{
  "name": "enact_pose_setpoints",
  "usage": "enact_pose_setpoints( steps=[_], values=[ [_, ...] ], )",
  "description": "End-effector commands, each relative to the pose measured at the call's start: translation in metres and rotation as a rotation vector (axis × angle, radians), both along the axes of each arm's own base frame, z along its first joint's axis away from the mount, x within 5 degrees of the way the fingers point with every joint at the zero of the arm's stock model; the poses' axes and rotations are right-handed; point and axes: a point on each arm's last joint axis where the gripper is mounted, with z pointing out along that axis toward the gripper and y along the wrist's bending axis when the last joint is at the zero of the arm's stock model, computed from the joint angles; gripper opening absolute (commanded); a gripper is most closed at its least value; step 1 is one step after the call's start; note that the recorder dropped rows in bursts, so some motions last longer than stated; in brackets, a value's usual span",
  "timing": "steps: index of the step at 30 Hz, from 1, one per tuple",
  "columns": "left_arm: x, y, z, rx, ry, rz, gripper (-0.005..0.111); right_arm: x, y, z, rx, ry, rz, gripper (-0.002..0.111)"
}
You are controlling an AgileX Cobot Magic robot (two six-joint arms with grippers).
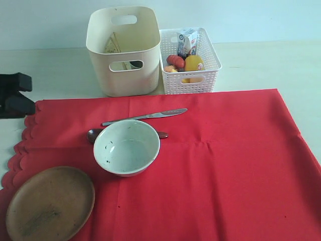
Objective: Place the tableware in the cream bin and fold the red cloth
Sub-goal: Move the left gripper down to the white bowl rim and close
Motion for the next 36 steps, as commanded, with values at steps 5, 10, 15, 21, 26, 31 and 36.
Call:
enact_pose_setpoints(
  steps=[5, 10, 15, 21, 26, 31, 36],
  values=[
    [0.019, -0.022, -0.036, -0.134, 0.202, -0.135, 0.049, 0.0, 0.0, -0.001, 0.002, -0.006, -0.007, 0.0],
    [0.031, -0.032, -0.05, -0.21, 0.268, -0.185, 0.053, 0.0, 0.0, -0.001, 0.002, -0.006, -0.007, 0.0],
    [0.042, -0.039, -0.065, -0.224, 0.335, -0.22, 0.053, 0.0, 0.0, -0.001, 0.002, -0.006, -0.007, 0.0],
    [0.048, -0.064, -0.078, -0.191, 0.352, -0.314, 0.053, 0.0, 0.0, -0.001, 0.001, -0.006, -0.007, 0.0],
    [0.055, -0.077, -0.091, -0.153, 0.365, -0.307, 0.053, 0.0, 0.0, -0.001, 0.001, -0.006, -0.007, 0.0],
    [0.059, -0.078, -0.115, -0.123, 0.404, -0.28, 0.053, 0.0, 0.0, -0.001, 0.003, -0.006, -0.006, 0.0],
    [0.059, -0.078, -0.124, -0.121, 0.429, -0.279, 0.034, 0.0, 0.0, -0.001, 0.003, -0.006, -0.006, 0.0]
  ],
)
